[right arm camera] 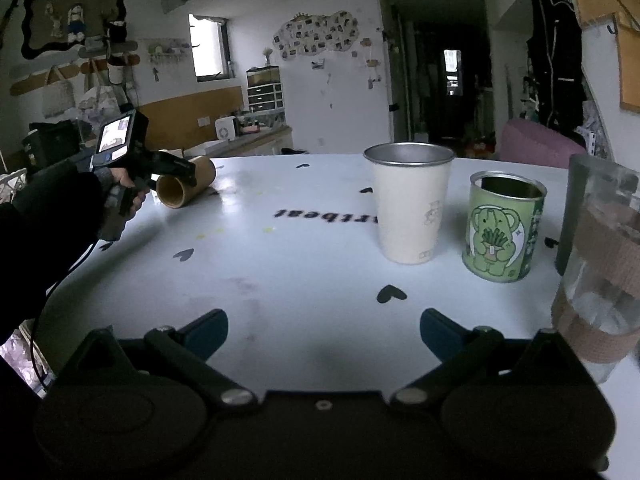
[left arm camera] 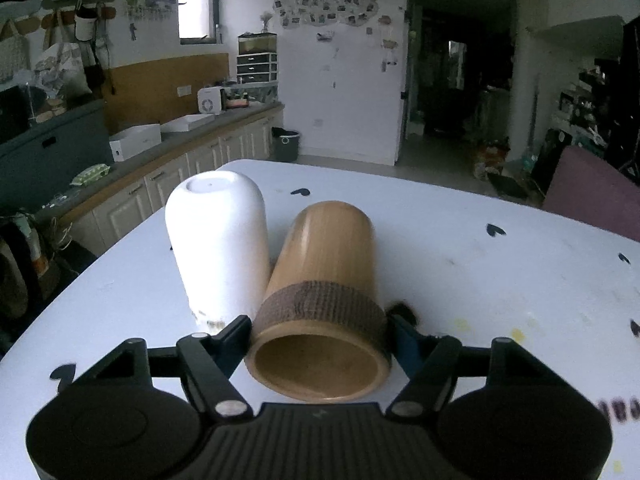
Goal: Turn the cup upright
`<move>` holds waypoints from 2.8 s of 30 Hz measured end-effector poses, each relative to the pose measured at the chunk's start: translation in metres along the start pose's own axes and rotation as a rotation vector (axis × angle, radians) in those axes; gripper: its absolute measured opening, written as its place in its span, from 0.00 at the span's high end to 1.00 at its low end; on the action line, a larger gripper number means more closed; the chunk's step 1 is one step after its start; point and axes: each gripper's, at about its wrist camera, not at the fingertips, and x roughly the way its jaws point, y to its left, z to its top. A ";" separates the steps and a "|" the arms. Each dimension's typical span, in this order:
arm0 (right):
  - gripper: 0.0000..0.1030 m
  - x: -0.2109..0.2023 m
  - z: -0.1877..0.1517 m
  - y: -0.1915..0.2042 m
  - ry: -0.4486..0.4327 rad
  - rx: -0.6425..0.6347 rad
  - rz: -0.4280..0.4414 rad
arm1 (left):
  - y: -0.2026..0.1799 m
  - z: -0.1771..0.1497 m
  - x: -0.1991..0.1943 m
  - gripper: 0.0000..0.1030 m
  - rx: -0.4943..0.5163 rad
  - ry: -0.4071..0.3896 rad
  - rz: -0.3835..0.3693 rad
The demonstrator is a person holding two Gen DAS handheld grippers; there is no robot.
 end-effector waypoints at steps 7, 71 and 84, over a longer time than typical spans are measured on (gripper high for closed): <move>0.00 -0.006 0.000 -0.003 -0.014 0.014 0.003 | -0.016 -0.023 -0.045 0.29 0.039 0.045 -0.074; 0.00 0.023 0.018 -0.039 0.266 0.205 -0.076 | -0.084 -0.173 -0.216 0.13 0.038 0.060 -0.452; 0.00 0.009 0.025 -0.052 0.240 0.370 0.072 | -0.081 -0.169 -0.237 0.13 -0.023 0.028 -0.525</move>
